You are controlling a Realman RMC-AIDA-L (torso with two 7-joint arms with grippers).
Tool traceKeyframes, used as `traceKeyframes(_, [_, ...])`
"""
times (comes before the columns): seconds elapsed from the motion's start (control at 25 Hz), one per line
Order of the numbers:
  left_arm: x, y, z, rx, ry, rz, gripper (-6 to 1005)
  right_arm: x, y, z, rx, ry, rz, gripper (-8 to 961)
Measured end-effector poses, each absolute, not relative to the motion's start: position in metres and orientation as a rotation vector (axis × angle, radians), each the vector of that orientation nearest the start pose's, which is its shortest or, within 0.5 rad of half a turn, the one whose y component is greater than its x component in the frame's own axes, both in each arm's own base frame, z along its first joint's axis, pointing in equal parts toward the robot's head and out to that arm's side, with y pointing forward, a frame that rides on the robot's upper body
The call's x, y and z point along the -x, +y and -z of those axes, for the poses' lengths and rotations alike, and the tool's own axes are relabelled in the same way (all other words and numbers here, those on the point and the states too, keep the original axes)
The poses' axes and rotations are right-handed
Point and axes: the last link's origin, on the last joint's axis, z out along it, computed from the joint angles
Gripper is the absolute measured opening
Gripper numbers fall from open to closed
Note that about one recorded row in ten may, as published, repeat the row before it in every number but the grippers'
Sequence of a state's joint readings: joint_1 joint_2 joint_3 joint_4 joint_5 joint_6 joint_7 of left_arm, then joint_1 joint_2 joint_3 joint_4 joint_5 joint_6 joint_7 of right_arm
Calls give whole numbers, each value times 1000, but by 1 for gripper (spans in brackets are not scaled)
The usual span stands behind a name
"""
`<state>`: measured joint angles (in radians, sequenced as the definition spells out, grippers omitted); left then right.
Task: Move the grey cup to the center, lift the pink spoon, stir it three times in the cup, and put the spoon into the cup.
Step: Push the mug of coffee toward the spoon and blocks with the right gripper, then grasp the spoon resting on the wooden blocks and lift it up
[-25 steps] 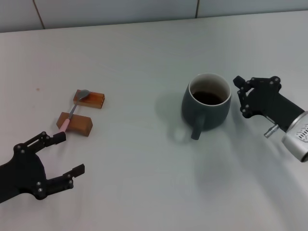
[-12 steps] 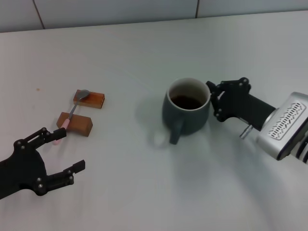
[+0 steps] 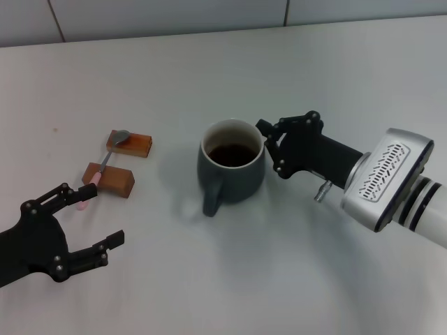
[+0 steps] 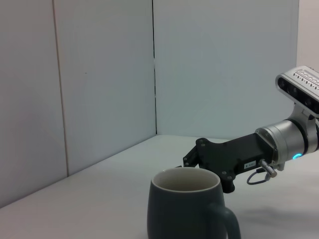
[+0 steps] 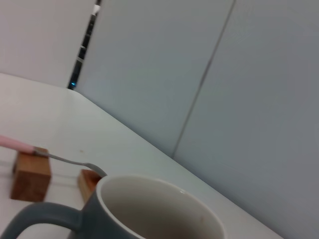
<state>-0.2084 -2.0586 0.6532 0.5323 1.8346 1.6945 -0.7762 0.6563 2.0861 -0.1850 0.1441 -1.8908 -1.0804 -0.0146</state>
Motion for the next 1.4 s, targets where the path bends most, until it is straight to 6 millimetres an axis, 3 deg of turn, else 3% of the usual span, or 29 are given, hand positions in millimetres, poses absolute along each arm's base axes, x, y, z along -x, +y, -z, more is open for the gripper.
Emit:
traceKeyframes(0.16, [335, 224, -6, 2523, -288, 776, 861, -248, 329, 113, 2347, -46, -533, -2])
traceKeyframes(0.4, [335, 225, -6, 2504, -335, 790, 861, -247, 327, 112, 2322, -14, -570, 4])
traceKeyframes(0.52, [335, 229, -6, 2497, -402, 801, 861, -253, 324, 99, 2223, 49, -637, 7])
traceKeyframes(0.68, [335, 231, -7, 2489, -423, 804, 861, -270, 313, 68, 2021, 165, -766, 11])
traceKeyframes(0.76, [338, 228, -7, 2427, -442, 844, 861, -285, 297, 45, 1954, 221, -876, 13])
traceKeyframes(0.84, [338, 226, -7, 2411, -429, 861, 861, -289, 290, 38, 1953, 237, -920, 15])
traceKeyframes(0.96, [338, 226, -7, 2411, -429, 861, 861, -306, 259, 22, 2055, 258, -993, 18])
traceKeyframes(1.28, [336, 221, -8, 2412, -419, 894, 860, -330, 220, 21, 2374, 350, -912, 26])
traceKeyframes(1.4, [336, 220, -7, 2412, -419, 896, 860, -336, 213, 22, 2412, 371, -873, 29])
